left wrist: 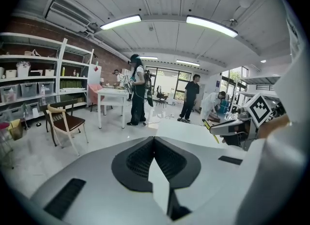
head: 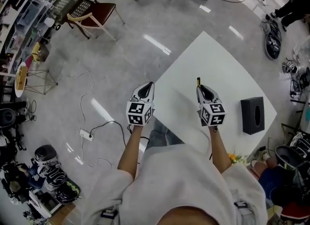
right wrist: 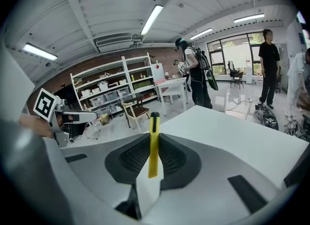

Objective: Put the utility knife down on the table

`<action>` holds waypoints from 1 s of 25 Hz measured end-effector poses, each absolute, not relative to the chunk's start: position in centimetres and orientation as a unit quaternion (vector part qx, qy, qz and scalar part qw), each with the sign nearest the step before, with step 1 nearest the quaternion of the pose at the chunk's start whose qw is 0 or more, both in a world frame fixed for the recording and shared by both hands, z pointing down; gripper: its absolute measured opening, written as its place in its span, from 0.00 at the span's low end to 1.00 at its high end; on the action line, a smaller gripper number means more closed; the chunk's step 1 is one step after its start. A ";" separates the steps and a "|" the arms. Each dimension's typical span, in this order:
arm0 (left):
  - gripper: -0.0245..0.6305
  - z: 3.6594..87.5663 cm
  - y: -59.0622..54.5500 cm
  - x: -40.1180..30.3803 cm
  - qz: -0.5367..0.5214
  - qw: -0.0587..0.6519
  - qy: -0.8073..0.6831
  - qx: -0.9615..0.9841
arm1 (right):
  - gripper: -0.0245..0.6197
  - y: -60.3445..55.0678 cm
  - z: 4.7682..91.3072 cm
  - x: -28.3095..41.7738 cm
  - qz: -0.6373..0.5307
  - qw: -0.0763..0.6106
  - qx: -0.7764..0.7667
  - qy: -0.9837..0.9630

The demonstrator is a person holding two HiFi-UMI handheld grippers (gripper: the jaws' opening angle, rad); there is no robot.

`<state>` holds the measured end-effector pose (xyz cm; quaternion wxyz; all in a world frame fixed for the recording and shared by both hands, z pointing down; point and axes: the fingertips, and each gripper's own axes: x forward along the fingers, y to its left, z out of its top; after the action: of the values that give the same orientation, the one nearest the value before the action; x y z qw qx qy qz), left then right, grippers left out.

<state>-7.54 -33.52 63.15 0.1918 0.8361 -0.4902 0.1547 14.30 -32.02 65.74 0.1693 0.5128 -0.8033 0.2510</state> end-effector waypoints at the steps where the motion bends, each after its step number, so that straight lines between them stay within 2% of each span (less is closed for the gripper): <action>1: 0.07 63.5 -33.4 -7.5 0.158 0.195 -0.488 0.836 | 0.15 -32.0 66.1 14.3 0.255 0.173 0.512 -0.802; 13: 0.07 67.2 -31.7 -7.2 0.168 0.243 -0.473 0.830 | 0.15 -31.1 70.0 13.8 0.287 0.221 0.504 -0.784; 25: 0.07 68.1 -31.8 -9.2 0.164 0.252 -0.482 0.823 | 0.15 -33.1 74.6 11.9 0.306 0.280 0.492 -0.766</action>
<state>-9.20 -31.82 68.09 0.2520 0.8231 -0.4819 0.1636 11.91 -33.09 74.65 0.2796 0.4916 -0.7658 0.3063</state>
